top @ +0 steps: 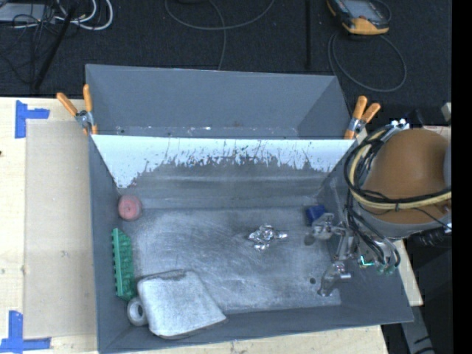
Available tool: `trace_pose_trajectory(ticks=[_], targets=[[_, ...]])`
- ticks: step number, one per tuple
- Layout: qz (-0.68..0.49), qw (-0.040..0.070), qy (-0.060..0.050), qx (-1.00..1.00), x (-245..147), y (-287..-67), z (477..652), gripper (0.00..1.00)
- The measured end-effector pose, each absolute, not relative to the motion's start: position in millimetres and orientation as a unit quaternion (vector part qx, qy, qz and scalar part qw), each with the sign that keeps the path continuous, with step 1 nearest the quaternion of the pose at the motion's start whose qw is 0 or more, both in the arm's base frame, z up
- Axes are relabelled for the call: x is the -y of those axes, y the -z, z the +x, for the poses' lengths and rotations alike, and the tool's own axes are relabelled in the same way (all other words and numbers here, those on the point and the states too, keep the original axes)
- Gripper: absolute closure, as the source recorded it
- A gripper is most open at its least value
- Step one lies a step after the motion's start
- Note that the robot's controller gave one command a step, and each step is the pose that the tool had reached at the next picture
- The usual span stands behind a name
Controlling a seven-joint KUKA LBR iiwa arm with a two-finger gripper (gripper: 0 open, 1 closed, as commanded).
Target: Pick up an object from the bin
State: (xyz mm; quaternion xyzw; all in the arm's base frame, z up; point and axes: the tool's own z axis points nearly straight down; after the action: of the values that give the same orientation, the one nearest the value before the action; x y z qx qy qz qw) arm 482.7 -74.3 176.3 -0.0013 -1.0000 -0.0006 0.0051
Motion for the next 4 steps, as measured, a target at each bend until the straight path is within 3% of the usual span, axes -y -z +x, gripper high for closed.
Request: trace_pose_trajectory(ticks=[1, 2, 3, 4], targets=[[0.025, 0.002, 0.0, 1.0, 76, -78, 542.6, 0.0], [0.074, -0.003, 0.0, 0.997, 2, -74, 582.7, 0.0], [0.053, -0.002, 0.001, 0.999, -38, -80, 607.3, 0.0], [-0.022, -0.004, 0.0, 1.0, -86, -74, 610.7, 0.0]])
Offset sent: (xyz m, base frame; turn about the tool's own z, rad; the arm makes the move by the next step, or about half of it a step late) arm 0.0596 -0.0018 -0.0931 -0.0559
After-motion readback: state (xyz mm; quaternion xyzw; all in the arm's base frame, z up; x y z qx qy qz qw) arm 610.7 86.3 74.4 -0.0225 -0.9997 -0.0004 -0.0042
